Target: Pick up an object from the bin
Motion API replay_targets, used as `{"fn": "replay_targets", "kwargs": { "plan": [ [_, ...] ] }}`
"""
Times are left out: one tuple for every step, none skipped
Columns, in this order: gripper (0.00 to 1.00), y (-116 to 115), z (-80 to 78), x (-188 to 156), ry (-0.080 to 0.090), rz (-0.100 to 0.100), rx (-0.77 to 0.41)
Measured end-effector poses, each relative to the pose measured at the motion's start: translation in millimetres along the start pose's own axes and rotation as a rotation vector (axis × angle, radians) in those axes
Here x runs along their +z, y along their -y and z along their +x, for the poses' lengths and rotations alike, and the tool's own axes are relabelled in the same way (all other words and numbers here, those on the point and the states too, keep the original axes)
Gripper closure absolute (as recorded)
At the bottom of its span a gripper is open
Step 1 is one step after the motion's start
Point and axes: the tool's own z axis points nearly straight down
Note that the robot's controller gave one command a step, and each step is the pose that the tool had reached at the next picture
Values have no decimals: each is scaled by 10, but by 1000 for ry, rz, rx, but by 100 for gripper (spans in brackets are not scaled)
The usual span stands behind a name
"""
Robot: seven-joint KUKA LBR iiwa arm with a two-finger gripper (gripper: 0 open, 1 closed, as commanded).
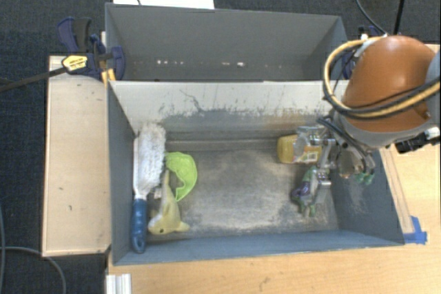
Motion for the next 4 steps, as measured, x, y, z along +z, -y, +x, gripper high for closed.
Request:
{"fn": "replay_targets", "kwargs": {
  "plan": [
    [0, 0, -13, -44, 8, 0, -1],
    [0, 234, 7, 525, 11, 1, -129],
    [0, 421, -202, 675, 8, 2, -518],
    [0, 664, -250, 955, 8, 3, -778]
  ]
}}
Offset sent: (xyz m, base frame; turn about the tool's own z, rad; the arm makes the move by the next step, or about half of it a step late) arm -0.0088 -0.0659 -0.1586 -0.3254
